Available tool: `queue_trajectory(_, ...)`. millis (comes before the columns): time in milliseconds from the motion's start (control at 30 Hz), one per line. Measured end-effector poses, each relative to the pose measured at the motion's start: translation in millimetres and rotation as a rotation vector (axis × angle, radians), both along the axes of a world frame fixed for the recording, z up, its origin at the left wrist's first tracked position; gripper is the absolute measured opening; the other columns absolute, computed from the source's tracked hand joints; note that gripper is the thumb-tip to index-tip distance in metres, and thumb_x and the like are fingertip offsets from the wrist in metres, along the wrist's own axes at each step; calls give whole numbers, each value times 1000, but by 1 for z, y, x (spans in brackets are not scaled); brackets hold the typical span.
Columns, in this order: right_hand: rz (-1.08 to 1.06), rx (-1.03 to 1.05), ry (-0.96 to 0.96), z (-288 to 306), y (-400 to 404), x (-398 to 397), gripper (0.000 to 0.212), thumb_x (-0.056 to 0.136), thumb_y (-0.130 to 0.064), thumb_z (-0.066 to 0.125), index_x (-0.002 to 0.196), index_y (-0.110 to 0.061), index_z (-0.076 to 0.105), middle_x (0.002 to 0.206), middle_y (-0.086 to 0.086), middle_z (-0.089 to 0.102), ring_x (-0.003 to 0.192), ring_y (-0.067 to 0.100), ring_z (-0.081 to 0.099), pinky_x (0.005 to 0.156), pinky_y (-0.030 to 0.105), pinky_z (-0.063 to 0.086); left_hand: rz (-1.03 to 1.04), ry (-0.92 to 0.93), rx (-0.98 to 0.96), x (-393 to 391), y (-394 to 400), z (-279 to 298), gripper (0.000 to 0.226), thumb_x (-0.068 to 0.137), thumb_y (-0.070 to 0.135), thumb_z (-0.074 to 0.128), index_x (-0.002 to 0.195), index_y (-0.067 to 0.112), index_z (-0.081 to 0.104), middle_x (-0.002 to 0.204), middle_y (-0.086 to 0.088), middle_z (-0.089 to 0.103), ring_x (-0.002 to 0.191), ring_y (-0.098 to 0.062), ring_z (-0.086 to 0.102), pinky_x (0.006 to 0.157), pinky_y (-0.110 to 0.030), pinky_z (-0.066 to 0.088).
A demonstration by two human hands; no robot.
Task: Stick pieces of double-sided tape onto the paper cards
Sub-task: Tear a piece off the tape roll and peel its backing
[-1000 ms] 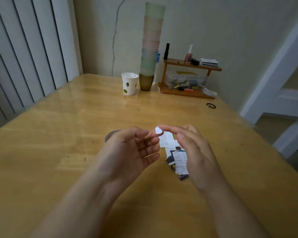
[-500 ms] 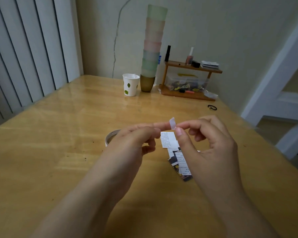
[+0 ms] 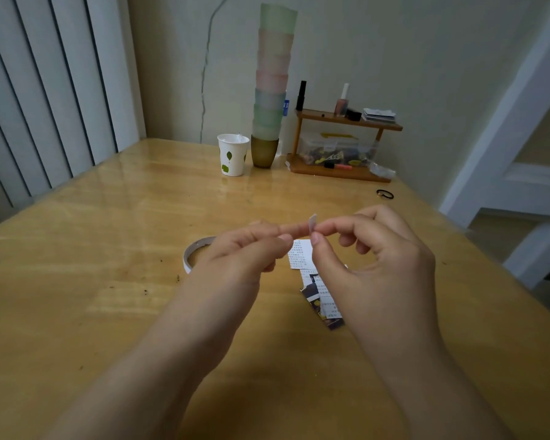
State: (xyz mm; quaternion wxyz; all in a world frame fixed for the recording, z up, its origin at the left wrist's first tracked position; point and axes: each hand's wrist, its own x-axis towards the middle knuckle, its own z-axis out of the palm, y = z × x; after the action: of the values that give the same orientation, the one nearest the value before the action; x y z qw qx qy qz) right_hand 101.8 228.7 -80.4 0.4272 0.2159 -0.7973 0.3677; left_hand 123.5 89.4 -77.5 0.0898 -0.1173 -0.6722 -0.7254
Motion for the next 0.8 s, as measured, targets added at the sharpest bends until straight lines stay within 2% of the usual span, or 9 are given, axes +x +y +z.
queue_trajectory(133, 7, -32, -47, 1, 1, 1, 5, 74, -22, 69, 76, -26, 72, 70, -21, 44, 71, -6, 45, 63, 4, 35, -2, 17, -78, 5, 2, 1, 33, 76, 33, 51, 99, 39, 73, 69, 17, 45, 73, 0, 49, 84, -25, 35)
queue_trajectory(233, 8, -32, -67, 2, 1, 1, 8, 73, -23, 70, 78, -27, 73, 70, -22, 46, 71, -6, 45, 63, 3, 35, 41, 73, -170, 8, 3, 3, 28, 83, 33, 50, 99, 42, 71, 71, 14, 44, 67, 3, 46, 69, -10, 36)
queue_trajectory(300, 8, -30, -89, 2, 1, 1, 8, 72, -24, 70, 78, -28, 73, 69, -21, 47, 71, -5, 46, 62, 3, 35, 67, 87, -217, 8, 5, 3, 24, 94, 26, 51, 102, 39, 69, 70, 13, 43, 65, 4, 46, 61, -5, 34)
queue_trajectory(367, 9, -30, -105, 2, 1, 0, 7, 72, -25, 70, 77, -29, 73, 67, -20, 47, 71, -4, 46, 61, 3, 35, 81, 105, -267, 9, 5, 2, 29, 93, 17, 49, 106, 37, 66, 69, 15, 42, 66, 5, 45, 63, -3, 33)
queue_trajectory(533, 17, -40, -120, 1, 1, 0, 7, 71, -22, 69, 74, -28, 73, 65, -17, 48, 69, -5, 46, 60, 4, 35, 122, 164, -385, 10, 7, 1, 30, 92, 18, 48, 115, 33, 62, 72, 17, 43, 74, 1, 44, 70, -4, 32)
queue_trajectory(800, 79, -75, -178, 4, 1, 3, 9, 71, -20, 69, 71, -30, 71, 64, -20, 48, 68, -4, 48, 60, 3, 36, 100, 128, -306, 10, 6, 5, 28, 93, 17, 48, 100, 36, 67, 69, 14, 43, 69, 4, 46, 64, -3, 32)
